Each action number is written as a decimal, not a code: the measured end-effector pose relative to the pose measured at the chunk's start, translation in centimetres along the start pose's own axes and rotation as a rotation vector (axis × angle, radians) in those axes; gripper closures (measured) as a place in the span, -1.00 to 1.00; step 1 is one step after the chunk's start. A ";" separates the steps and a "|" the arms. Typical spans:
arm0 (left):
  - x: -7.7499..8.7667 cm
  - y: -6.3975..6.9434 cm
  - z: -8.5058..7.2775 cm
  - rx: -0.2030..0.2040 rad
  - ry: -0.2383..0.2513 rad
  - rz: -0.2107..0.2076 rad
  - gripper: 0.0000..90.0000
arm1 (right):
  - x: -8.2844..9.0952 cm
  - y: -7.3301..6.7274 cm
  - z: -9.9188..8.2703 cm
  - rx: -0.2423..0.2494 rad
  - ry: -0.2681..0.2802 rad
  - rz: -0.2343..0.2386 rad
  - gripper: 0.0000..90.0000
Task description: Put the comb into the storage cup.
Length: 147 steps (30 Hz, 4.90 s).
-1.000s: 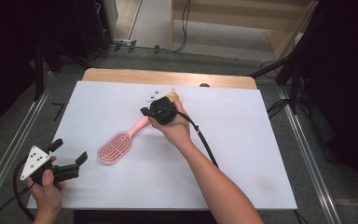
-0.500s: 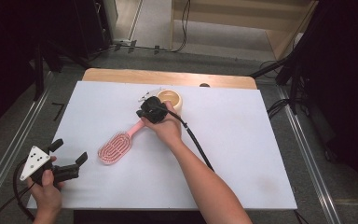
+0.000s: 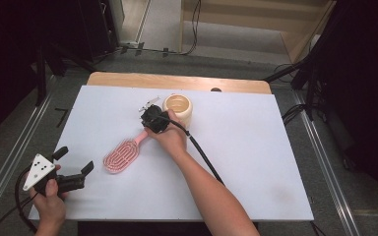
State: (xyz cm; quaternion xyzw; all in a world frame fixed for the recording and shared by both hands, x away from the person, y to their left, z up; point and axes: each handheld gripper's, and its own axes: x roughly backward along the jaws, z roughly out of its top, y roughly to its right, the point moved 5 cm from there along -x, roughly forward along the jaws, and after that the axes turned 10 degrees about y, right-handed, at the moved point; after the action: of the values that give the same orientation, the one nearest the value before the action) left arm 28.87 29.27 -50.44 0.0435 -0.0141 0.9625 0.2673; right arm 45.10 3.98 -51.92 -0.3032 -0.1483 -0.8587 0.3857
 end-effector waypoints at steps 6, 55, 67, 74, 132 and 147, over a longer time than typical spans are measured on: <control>0.0 0.0 0.0 0.000 0.000 -0.001 -1.00 | -0.1 -0.1 -0.2 0.007 -0.011 -0.012 0.96; -0.1 0.1 0.0 -0.005 -0.004 0.003 -1.00 | 6.4 -2.1 -5.8 0.043 -0.093 0.187 0.96; -0.1 0.1 0.0 -0.004 -0.002 0.004 -1.00 | 7.3 -2.7 -6.7 0.060 -0.101 0.219 0.96; -0.1 0.1 0.0 -0.003 -0.002 0.005 -1.00 | 8.1 -2.2 -6.0 0.076 -0.050 0.200 0.66; -0.1 0.2 -0.1 -0.009 -0.007 0.003 -1.00 | 5.9 -5.8 -6.0 0.250 -0.249 0.270 0.50; -0.1 0.1 -0.1 -0.009 -0.006 0.004 -1.00 | 7.2 -5.0 -6.1 0.181 -0.111 0.301 0.51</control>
State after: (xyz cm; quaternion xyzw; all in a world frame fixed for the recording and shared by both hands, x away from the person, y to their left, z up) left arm 28.89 29.09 -50.50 0.0450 -0.0192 0.9628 0.2657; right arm 35.15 0.20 -52.15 -0.3327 -0.1991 -0.7565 0.5267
